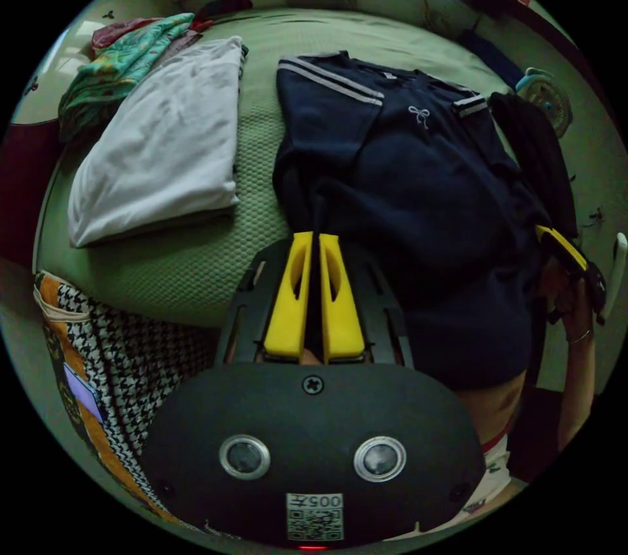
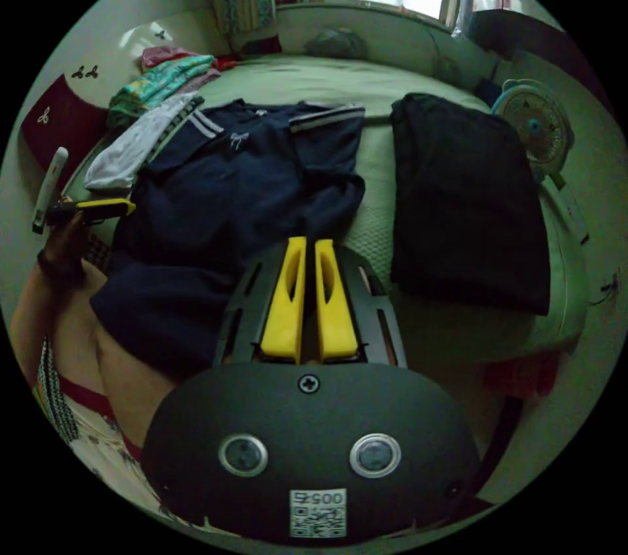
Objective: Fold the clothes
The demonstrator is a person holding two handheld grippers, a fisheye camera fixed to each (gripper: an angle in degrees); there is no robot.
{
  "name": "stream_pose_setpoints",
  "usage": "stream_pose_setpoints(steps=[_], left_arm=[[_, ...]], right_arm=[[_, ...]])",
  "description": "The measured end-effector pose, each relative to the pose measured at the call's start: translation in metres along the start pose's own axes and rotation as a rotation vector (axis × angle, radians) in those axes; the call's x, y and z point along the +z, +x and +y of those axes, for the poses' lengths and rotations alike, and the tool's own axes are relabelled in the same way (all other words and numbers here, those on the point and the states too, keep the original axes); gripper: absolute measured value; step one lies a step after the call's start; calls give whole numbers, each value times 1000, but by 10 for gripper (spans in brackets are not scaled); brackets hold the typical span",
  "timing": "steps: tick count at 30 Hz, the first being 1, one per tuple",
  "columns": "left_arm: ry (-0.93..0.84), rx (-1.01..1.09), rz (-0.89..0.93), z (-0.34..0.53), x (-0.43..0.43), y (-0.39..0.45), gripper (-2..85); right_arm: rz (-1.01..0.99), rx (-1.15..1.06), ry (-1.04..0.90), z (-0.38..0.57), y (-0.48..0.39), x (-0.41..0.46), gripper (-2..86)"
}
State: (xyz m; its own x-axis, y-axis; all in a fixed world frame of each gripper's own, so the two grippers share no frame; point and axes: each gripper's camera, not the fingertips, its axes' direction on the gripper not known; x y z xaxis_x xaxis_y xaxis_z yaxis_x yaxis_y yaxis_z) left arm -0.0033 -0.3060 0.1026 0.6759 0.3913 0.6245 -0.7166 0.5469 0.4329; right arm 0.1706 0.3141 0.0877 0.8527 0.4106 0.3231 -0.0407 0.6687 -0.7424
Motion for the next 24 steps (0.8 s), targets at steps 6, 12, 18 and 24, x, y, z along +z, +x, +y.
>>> stream_pose_setpoints(steps=[6, 12, 18, 24], left_arm=[[116, 30, -65, -30, -23, -22, 26], [51, 12, -12, -51, -13, -43, 57], [51, 42, -38, -14, -23, -69, 79], [16, 63, -9, 23, -25, -78, 90]], right_arm=[[39, 25, 80, -46, 18, 3, -14], [76, 48, -33, -71, 18, 36, 37], [42, 45, 2, -28, 26, 21, 77], [-19, 59, -52, 13, 28, 18, 91]])
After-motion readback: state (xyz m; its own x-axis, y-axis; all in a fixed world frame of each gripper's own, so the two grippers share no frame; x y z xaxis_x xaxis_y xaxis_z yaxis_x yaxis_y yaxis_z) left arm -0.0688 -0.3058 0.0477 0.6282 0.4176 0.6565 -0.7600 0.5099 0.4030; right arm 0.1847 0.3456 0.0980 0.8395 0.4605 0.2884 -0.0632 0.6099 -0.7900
